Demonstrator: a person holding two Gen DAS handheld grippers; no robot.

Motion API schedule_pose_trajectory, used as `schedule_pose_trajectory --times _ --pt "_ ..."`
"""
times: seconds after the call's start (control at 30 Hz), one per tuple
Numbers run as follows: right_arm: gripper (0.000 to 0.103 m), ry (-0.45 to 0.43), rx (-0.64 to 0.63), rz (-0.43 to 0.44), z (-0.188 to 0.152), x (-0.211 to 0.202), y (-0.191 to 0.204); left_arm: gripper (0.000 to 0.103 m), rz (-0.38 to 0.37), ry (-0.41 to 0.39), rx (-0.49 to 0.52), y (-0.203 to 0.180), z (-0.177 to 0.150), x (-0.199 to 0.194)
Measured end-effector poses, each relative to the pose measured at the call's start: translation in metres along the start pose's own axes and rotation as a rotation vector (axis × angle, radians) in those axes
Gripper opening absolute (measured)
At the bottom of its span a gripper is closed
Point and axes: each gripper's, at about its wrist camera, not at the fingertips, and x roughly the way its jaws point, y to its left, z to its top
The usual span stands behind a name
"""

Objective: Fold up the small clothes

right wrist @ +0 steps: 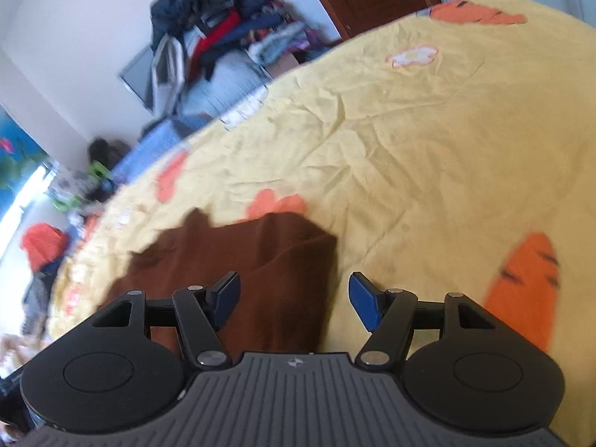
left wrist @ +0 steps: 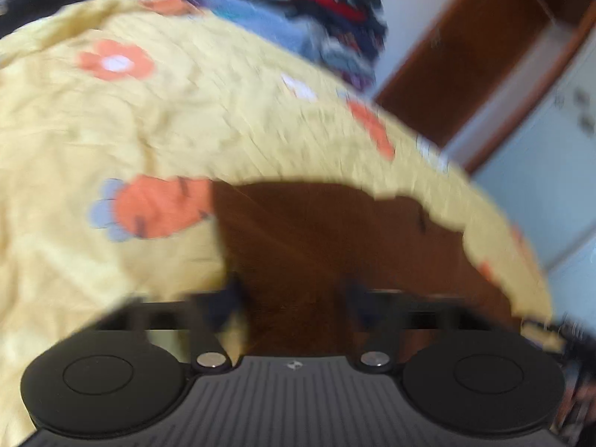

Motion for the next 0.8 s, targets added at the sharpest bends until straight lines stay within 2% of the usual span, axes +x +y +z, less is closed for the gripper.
schedule_pose_trajectory --times 0.03,0.07,0.1,0.17,0.2,0.27,0.33,0.37,0.4,0.43,0.47,0.53,0.57,0.6,0.63,0.7,0.8 --pt "0.062 -0.007 -0.038 0.013 0.001 0.008 0.004 0.021 0.033 -0.018 0.055 -0.006 -0.004 0.001" --pt "0.049 0.015 -0.073 0.033 0.001 0.013 0.007 0.016 0.055 -0.039 0.114 -0.014 -0.005 0.0" --pt "0.017 0.059 -0.088 0.044 0.003 0.021 0.009 0.014 0.082 -0.057 0.167 -0.021 -0.008 -0.002" --pt "0.015 0.045 -0.138 0.032 0.002 0.019 0.009 0.014 0.124 -0.076 0.229 -0.024 -0.011 -0.002" --pt "0.012 0.045 -0.113 0.04 0.002 0.018 0.001 0.014 0.136 -0.074 0.248 -0.022 -0.012 0.001" --pt "0.012 0.019 -0.044 0.089 -0.003 0.016 -0.013 0.014 0.143 -0.104 0.274 -0.022 -0.016 0.002" --pt "0.014 -0.002 -0.086 0.064 -0.01 0.014 -0.005 0.018 0.176 -0.116 0.281 -0.026 -0.018 0.0" --pt "0.02 -0.007 -0.102 0.046 -0.011 0.013 0.001 0.022 0.193 -0.117 0.275 -0.028 -0.018 -0.003" --pt "0.032 -0.016 -0.104 0.03 -0.011 0.008 0.005 0.026 0.215 -0.121 0.265 -0.031 -0.019 -0.009" --pt "0.035 -0.042 -0.111 0.008 -0.013 -0.001 0.011 0.029 0.231 -0.136 0.253 -0.034 -0.02 -0.019" --pt "0.036 -0.076 -0.138 0.005 -0.015 -0.013 0.019 0.035 0.231 -0.164 0.247 -0.038 -0.025 -0.031" --pt "0.043 -0.127 -0.196 0.038 -0.021 -0.032 0.037 0.052 0.179 -0.25 0.231 -0.045 -0.034 -0.055" --pt "0.045 -0.127 -0.219 0.069 -0.026 -0.036 0.048 0.071 0.14 -0.291 0.231 -0.051 -0.04 -0.063" --pt "0.049 -0.114 -0.243 0.097 -0.03 -0.037 0.06 0.083 0.108 -0.315 0.245 -0.059 -0.046 -0.067" --pt "0.051 -0.093 -0.275 0.118 -0.036 -0.033 0.075 0.083 0.083 -0.314 0.278 -0.069 -0.05 -0.066" --pt "0.052 -0.049 -0.332 0.145 -0.046 -0.018 0.1 0.083 0.069 -0.246 0.328 -0.084 -0.055 -0.049" --pt "0.052 0.055 -0.33 0.178 -0.058 0.011 0.123 0.083 0.108 -0.115 0.277 -0.079 -0.058 -0.012"
